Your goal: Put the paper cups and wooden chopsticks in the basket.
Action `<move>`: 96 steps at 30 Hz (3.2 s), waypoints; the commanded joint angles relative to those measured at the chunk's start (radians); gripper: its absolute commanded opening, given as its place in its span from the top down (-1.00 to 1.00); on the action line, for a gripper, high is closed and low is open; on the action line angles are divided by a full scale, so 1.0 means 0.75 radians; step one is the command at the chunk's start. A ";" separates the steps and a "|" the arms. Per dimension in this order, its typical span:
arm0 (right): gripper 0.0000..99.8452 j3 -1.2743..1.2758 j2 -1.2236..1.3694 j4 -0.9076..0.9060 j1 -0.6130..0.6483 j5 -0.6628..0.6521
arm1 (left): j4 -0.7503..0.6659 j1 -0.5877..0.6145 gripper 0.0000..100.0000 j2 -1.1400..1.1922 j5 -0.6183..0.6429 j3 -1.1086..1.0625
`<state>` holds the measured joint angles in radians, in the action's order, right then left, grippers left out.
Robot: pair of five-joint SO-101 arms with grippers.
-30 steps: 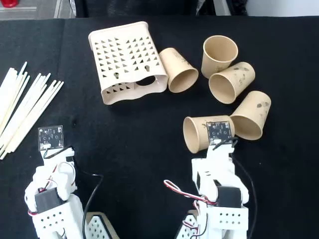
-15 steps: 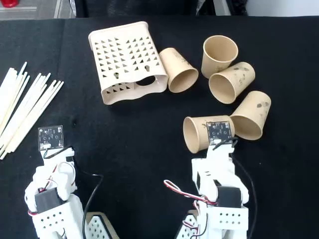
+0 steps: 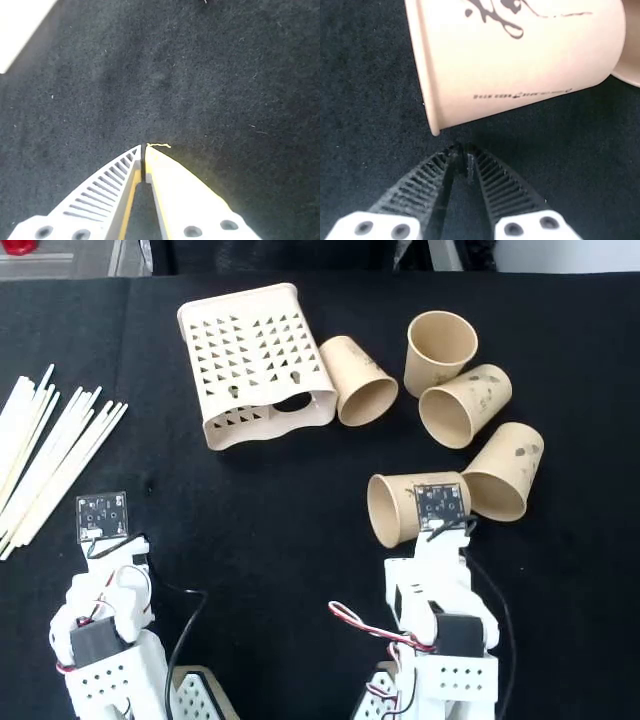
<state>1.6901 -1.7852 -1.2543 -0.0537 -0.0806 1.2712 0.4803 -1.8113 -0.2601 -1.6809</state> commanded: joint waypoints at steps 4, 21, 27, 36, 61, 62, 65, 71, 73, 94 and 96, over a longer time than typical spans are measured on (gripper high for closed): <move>0.97 -0.001 -0.015 -0.002 0.020 0.006 | 0.004 -0.017 0.94 -0.008 -0.004 -0.026; 0.97 -0.001 -0.017 0.033 0.061 -0.049 | 0.004 -0.005 0.94 -0.006 -0.008 -0.026; 0.97 -0.044 -0.017 0.497 0.241 -0.655 | 0.004 -0.001 0.94 -0.008 -0.010 -0.026; 0.87 -0.531 -0.001 0.378 0.630 -0.741 | -0.503 0.222 0.94 -0.014 -0.010 0.249; 0.76 -0.905 0.302 0.403 0.262 -0.162 | -1.309 -0.580 0.54 0.426 0.421 0.224; 0.76 -0.971 0.382 0.389 0.262 -0.160 | -1.277 -0.582 0.54 0.538 0.421 0.314; 0.76 -1.151 0.627 0.311 0.270 -0.160 | -1.119 -0.588 0.54 0.919 0.438 0.643; 0.76 -1.231 0.854 0.254 0.266 -0.160 | -1.328 -0.545 0.54 1.594 0.477 0.875; 0.76 -1.231 0.858 0.254 0.268 -0.160 | -1.483 -0.549 0.54 1.757 0.475 0.877; 0.76 -0.852 0.856 0.542 0.272 -0.149 | -1.864 -0.527 0.55 2.539 0.350 1.274; 0.76 -0.789 0.856 0.628 0.272 -0.110 | -1.872 -0.525 0.55 2.545 0.397 1.286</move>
<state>1.0641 -1.1439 -0.8707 0.1565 -0.1941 -0.1128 0.0706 0.0928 0.0069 -0.7956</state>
